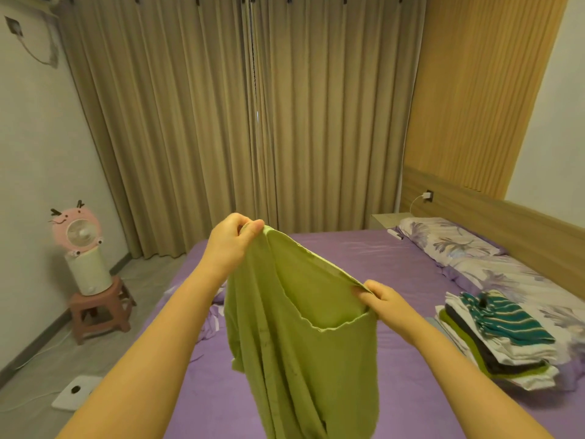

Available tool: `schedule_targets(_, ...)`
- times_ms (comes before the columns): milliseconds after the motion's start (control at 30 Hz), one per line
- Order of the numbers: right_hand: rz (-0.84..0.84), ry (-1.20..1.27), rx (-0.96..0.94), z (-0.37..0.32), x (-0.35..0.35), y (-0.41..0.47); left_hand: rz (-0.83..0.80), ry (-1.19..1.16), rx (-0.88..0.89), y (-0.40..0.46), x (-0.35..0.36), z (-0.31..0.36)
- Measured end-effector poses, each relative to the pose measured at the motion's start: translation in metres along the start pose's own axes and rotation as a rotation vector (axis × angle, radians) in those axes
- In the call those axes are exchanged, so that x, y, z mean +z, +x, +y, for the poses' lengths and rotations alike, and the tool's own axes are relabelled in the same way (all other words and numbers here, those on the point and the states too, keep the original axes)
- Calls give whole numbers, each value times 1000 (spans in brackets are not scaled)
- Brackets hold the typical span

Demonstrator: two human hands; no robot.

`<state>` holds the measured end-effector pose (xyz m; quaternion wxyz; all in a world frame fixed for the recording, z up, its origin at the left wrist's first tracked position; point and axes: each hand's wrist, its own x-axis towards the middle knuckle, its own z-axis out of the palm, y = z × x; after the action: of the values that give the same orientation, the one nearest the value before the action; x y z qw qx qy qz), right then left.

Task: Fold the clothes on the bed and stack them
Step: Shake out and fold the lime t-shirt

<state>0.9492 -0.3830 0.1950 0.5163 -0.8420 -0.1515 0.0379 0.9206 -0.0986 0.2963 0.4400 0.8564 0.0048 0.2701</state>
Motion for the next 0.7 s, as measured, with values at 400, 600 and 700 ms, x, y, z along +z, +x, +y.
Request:
schedule_targets(400,-260,577,103,-72,26,8,-374,-88,-23,-51,70,-3)
schedule_targets(600,-233,354,15,-57,42,-7,-287,-177,38,-41,53,-12)
schedule_targets(700,-130,360,-8,-56,45,-7,-279,-249,40,-39,44,-13)
